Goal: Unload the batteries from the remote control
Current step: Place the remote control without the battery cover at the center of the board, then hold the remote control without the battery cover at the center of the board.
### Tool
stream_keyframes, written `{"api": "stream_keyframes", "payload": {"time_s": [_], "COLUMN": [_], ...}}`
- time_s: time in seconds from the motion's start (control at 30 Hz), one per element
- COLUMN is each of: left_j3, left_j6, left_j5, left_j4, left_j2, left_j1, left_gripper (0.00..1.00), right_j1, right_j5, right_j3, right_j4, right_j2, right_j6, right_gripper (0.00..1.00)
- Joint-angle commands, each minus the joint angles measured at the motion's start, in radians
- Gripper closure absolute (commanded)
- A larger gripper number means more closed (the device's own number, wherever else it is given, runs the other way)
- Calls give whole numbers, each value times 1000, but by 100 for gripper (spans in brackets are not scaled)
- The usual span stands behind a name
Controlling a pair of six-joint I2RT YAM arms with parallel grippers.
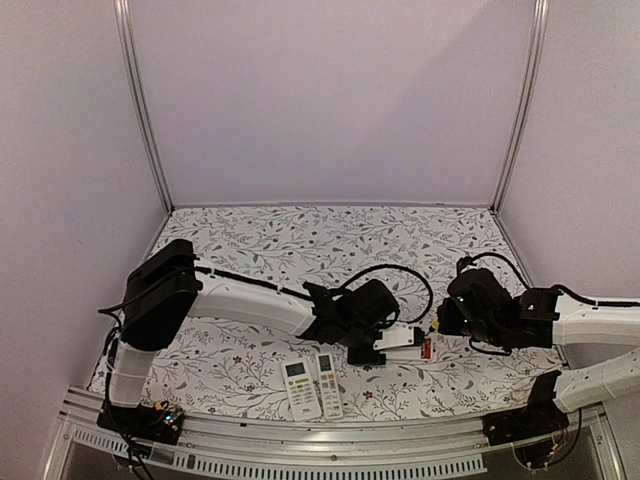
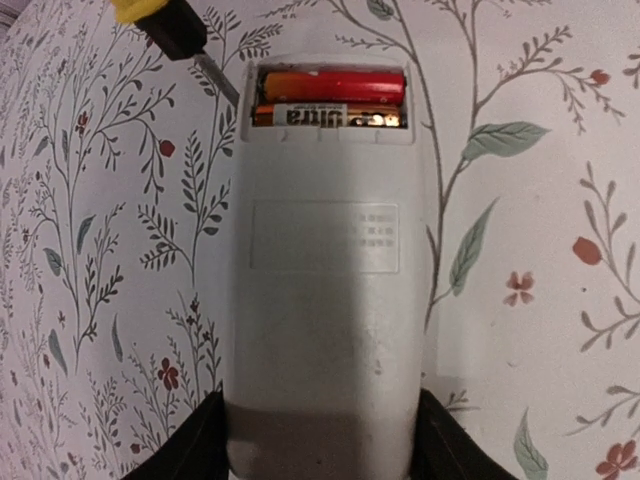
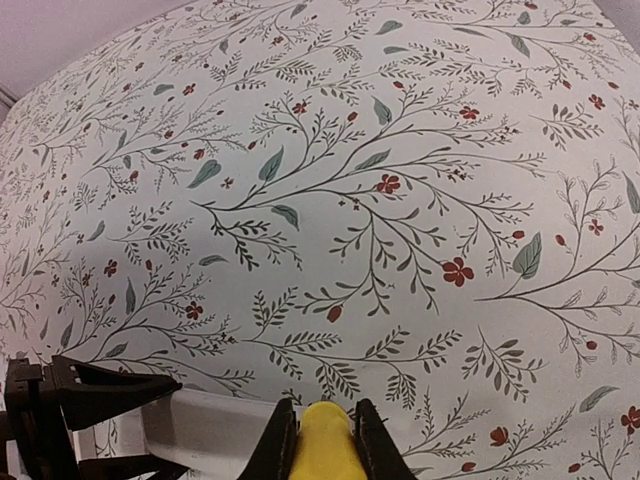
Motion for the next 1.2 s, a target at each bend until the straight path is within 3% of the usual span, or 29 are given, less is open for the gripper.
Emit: {"api": "stream_keyframes", "payload": {"time_s": [0.0, 0.37, 0.7, 0.93, 1.17], "left_j3": [-12, -90, -179, -155, -94], "left_j6": [-36, -113, -243, -515, -751], "left_j5": [-75, -183, -318, -332, -147], "left_j4": [33, 155, 272, 218, 170], "left_j2": [14, -25, -144, -221, -211], "left_j1": [36, 94, 114, 118, 126], "left_gripper": [40, 33, 31, 26, 23], "right_j1": [-3, 40, 80, 114, 197], "right_j5": [-101, -227, -110, -111, -40], "right_j3": [27, 52, 132, 122, 174], "right_j4": [-72, -51, -154, -150, -234], "right_j2": [3, 54, 73, 4, -10], "right_j6": [12, 10, 79, 62, 110], "right_gripper": [100, 100, 100, 100, 100]}}
